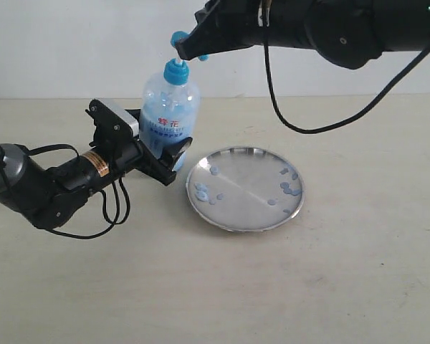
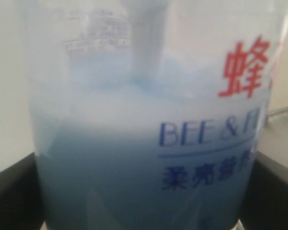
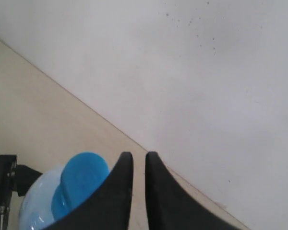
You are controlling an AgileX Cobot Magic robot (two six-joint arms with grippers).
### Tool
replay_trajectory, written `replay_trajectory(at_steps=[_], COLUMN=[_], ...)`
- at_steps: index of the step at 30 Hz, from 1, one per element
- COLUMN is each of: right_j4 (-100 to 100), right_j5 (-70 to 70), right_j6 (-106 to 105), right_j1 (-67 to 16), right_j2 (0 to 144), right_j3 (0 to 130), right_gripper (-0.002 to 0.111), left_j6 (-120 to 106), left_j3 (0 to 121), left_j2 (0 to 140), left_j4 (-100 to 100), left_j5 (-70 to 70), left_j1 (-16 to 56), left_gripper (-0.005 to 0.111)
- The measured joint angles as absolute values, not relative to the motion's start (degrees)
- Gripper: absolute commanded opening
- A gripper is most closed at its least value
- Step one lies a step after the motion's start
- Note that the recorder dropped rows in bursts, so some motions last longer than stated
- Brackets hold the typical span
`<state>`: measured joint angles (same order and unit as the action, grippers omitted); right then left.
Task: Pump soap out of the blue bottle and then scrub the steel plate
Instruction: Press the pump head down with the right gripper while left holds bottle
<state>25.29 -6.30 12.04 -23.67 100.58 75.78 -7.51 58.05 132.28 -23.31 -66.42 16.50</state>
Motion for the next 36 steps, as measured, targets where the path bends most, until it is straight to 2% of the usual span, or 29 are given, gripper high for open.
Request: replay_trajectory(at_steps=[5, 36], right_j4=[25.09, 24.78], right_j5=[-10.0, -7.94], right_j6=[12.88, 17.86], right_j1=[-23.67, -25.25], right_j2=[100.58, 103.28], right_j3=[75.78, 75.78], right_gripper=[0.0, 0.0], left_j6=[-7.51, -7.61], left_j3=[58.05, 58.05], left_j2=[132.28, 132.28], left_j4=[-23.31, -22.95], left_j5=[-66.42, -66.42], left_j1=[16.5, 16.5], left_gripper=[0.004, 0.004])
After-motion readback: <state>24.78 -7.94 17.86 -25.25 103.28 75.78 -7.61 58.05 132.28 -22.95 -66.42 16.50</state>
